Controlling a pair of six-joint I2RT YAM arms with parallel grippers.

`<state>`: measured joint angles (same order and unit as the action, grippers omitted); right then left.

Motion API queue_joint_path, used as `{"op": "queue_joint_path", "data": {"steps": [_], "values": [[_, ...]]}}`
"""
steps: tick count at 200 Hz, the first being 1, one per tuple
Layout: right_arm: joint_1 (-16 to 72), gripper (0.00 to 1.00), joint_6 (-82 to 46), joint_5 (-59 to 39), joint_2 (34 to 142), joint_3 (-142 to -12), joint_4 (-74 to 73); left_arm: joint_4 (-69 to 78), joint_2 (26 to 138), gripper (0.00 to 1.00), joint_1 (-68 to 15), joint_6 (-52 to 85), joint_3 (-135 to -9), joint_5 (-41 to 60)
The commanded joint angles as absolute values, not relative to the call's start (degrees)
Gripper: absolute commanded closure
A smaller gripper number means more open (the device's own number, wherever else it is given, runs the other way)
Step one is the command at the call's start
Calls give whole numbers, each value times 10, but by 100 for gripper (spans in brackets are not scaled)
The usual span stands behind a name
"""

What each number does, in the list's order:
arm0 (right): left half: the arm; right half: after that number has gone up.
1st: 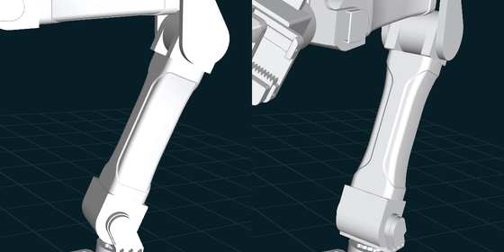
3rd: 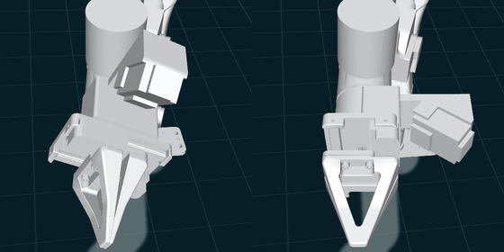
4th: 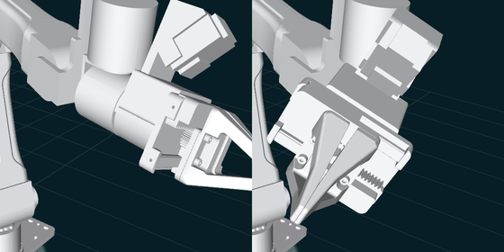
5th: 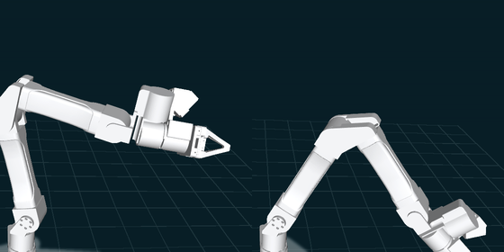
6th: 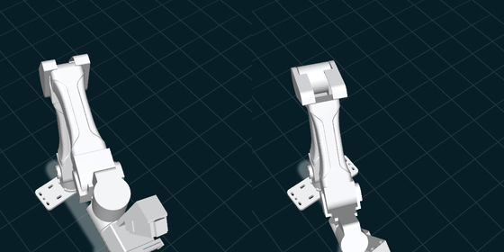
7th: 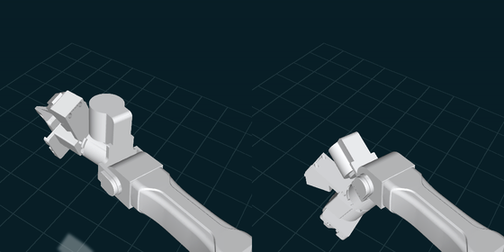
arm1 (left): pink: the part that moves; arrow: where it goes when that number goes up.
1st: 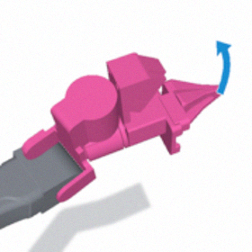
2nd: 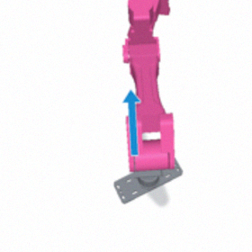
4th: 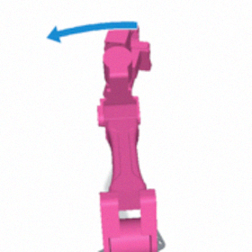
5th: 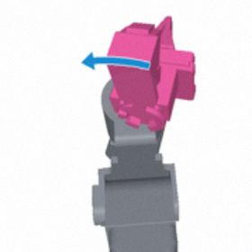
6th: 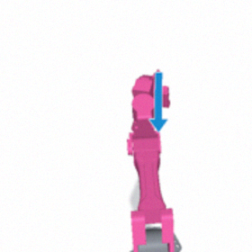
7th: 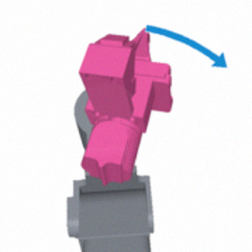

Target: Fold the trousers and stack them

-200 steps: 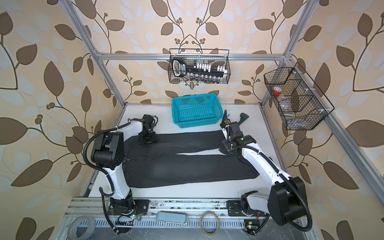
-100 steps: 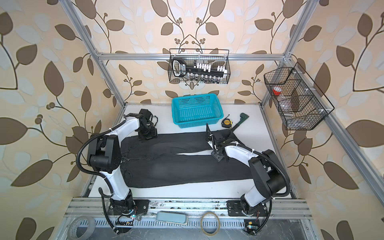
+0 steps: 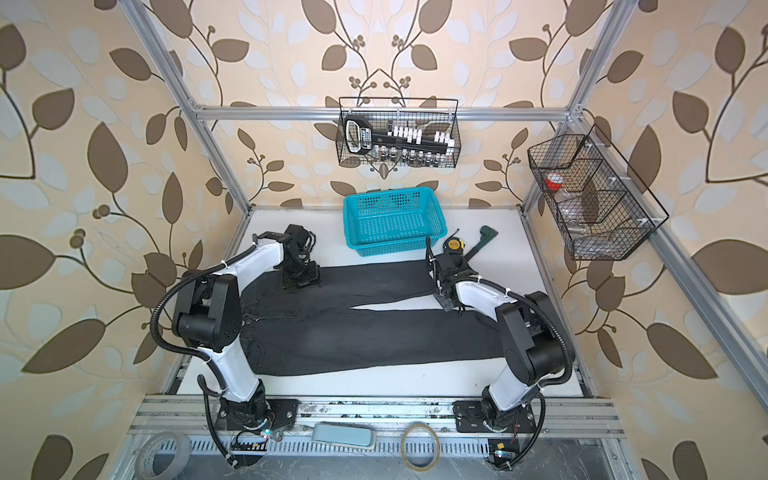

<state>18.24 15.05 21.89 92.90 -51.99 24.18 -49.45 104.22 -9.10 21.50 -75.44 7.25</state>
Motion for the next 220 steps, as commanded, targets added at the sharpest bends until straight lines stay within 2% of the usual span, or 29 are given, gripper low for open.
{"op": "queue_joint_path", "data": {"steps": [1,47,63,89,105,136,188,202,220], "values": [[158,100,145,223,886,-543,268,-498,1036,32,-92,217,-742,58],[66,100,146,205,809,-567,311,-492,1052,32,-92,209,-723,36],[42,100,167,228,808,-566,302,-491,1058,32,-92,207,-723,33],[24,100,207,368,862,-593,268,-503,1066,32,-92,201,-727,12],[23,99,255,458,897,-600,193,-510,1072,32,-92,192,-727,-3],[10,98,348,538,969,-613,63,-515,1079,32,-91,177,-727,-26],[-25,74,372,560,1047,-669,37,-544,1067,32,-91,166,-753,-43],[-25,59,352,541,1040,-686,76,-555,1061,32,-92,163,-767,-33],[-23,50,311,512,1022,-700,140,-570,1046,32,-91,164,-790,-11]]}}
